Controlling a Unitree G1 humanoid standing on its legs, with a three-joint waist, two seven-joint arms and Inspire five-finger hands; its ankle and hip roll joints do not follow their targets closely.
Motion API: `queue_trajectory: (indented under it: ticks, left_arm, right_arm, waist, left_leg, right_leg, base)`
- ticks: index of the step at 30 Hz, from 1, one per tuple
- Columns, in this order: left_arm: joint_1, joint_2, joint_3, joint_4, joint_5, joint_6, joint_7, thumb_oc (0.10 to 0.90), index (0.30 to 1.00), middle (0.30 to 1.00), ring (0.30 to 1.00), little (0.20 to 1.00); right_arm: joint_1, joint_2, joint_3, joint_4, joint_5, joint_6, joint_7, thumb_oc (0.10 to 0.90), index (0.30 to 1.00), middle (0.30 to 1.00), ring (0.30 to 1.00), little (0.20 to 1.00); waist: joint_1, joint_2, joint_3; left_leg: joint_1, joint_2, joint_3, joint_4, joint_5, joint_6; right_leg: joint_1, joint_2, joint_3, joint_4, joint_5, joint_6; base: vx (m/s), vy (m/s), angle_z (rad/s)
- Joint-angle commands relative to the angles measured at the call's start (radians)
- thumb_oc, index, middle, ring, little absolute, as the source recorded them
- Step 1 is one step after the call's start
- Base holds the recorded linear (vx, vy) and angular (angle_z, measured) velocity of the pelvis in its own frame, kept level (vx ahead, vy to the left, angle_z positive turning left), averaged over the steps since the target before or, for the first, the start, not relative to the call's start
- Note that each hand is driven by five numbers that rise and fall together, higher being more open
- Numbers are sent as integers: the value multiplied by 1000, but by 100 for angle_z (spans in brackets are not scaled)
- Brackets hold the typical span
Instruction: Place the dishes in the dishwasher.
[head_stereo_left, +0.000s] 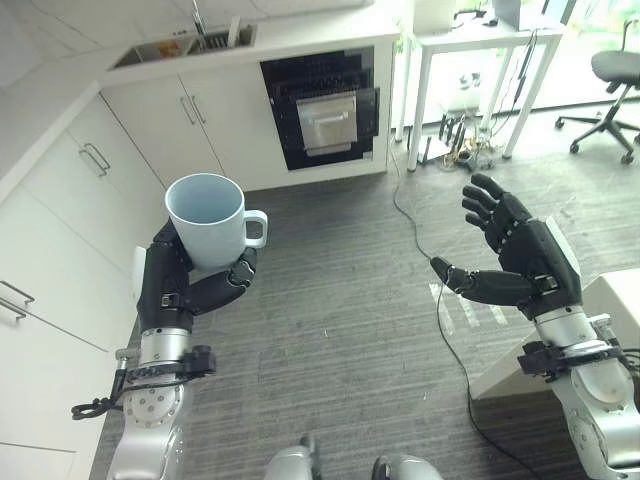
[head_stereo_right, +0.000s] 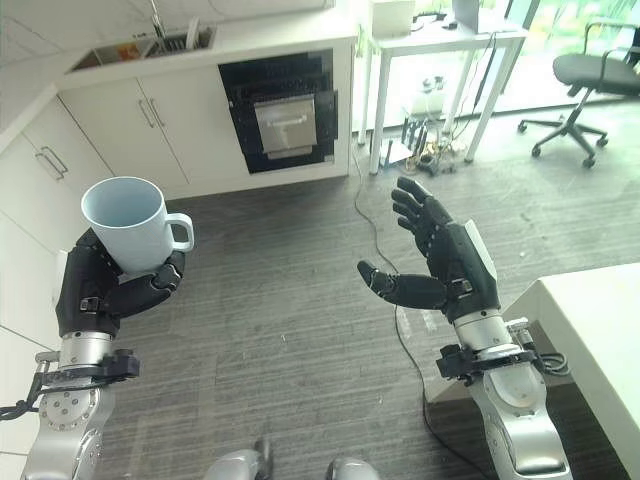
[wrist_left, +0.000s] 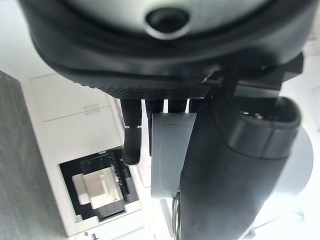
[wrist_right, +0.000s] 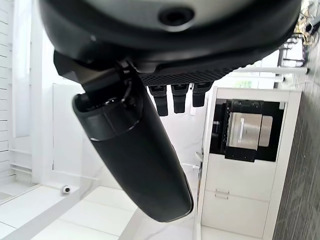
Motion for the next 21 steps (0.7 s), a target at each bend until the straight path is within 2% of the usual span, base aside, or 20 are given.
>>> queue_trajectory:
  ticks: [1, 5, 10, 13, 14, 17, 18, 19, 20, 21]
  left_arm:
    - [-38, 83, 110, -87, -1, -148, 37, 400, 300, 300, 300, 300]
    - [-28, 98, 125, -90, 3, -134, 37, 400, 300, 300, 300, 300]
    - [-77, 138, 110, -91, 8, -114, -13, 400, 300, 300, 300, 300]
    - [-104, 156, 104, -82, 6, -117, -33, 400, 300, 300, 300, 300]
    - [-105, 158, 104, -81, 5, -118, -35, 400, 300, 300, 300, 300]
    - [-125, 162, 103, -84, 8, -107, -66, 400, 300, 300, 300, 300]
    - [-125, 161, 102, -85, 12, -106, -67, 400, 300, 300, 300, 300]
    - [-128, 154, 98, -87, 31, -100, -69, 400, 300, 300, 300, 300]
    - [-128, 148, 96, -90, 41, -97, -72, 400, 300, 300, 300, 300]
    - [-126, 142, 97, -92, 50, -95, -70, 400, 300, 300, 300, 300]
  right_arm:
    - [-45, -25, -67, -99, 49, -114, 13, 800, 900, 900, 900, 900]
    - [-27, -32, -83, -124, 91, -104, 51, 800, 900, 900, 900, 900]
    - [-76, -15, -49, -127, 65, -75, -25, 800, 900, 900, 900, 900]
    - [-87, 6, -38, -121, 39, -80, -55, 800, 900, 900, 900, 900]
    - [-87, 8, -38, -121, 38, -81, -56, 800, 900, 900, 900, 900]
    - [-76, 36, -47, -116, 15, -89, -85, 800, 900, 900, 900, 900]
    - [-74, 38, -49, -116, 15, -89, -85, 800, 900, 900, 900, 900]
    - [-64, 57, -47, -115, 12, -93, -82, 800, 900, 900, 900, 900]
    - [-53, 69, -45, -118, 11, -97, -77, 800, 900, 900, 900, 900]
    - [-49, 74, -43, -120, 16, -94, -68, 800, 900, 900, 900, 900]
  waist:
    - [-8, -1, -59]
    - [-10, 6, -88]
    - [16, -12, -118]
    - [23, -30, -128]
    - [22, -31, -128]
    - [9, -36, -135]
    - [6, -34, -133]
    - [-4, -25, -127]
    - [-14, -14, -117]
    - [-21, -9, -112]
  left_leg:
    - [-11, 17, -30, 15, 11, -46]
    - [21, 14, -13, 15, -8, -29]
    - [58, -35, -28, 15, -45, 13]
    - [78, -84, -54, 15, -68, 43]
    - [79, -88, -57, 15, -69, 46]
    - [103, -139, -89, 15, -90, 79]
    - [106, -142, -93, 15, -92, 82]
    - [129, -153, -114, 15, -102, 91]
    - [147, -157, -127, 15, -109, 97]
    - [159, -155, -125, 15, -115, 99]
  right_leg:
    - [156, 36, 57, -142, -28, 104]
    - [195, -4, 44, -142, -40, 129]
    - [227, -70, 9, -142, -25, 165]
    - [236, -117, -22, -142, 61, 194]
    - [238, -119, -25, -142, 65, 197]
    - [280, -120, -56, -142, 238, 220]
    - [283, -117, -58, -142, 256, 222]
    - [259, -104, -62, -51, 323, 228]
    - [201, -98, -60, 61, 338, 227]
    - [160, -102, -61, 96, 326, 220]
  base:
    - [353, 245, -41]
    - [375, 275, -55]
    - [222, 168, -14]
    - [166, 141, 23]
    - [156, 135, 27]
    - [207, 173, 32]
    - [201, 175, 46]
    - [176, 191, 44]
    - [195, 213, 24]
    - [162, 161, 24]
